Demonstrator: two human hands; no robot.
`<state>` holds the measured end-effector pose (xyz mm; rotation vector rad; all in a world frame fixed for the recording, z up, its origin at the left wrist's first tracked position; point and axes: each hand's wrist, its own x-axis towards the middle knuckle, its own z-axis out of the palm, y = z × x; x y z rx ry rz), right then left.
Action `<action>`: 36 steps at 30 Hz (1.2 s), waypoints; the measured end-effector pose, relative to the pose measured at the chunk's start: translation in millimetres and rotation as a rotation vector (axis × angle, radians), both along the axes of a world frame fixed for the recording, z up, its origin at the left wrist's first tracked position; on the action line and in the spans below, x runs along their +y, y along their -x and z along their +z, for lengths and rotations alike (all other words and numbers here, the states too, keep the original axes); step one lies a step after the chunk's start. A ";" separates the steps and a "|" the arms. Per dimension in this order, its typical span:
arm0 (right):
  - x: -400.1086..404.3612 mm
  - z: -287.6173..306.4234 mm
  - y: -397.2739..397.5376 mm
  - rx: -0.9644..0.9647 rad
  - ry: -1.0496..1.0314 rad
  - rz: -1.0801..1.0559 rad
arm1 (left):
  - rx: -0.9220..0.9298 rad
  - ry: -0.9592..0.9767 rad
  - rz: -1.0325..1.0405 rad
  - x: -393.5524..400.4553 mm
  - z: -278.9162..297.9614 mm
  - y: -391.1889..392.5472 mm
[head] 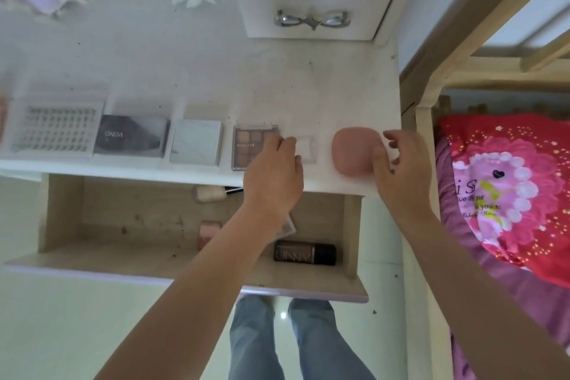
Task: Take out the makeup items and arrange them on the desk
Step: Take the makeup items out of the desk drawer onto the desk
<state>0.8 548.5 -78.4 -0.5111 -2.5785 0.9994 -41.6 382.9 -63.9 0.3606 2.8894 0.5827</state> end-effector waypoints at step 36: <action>-80.4 11.7 -73.2 -0.730 0.147 0.303 | -0.466 -0.122 -0.252 -143.3 3.7 -11.9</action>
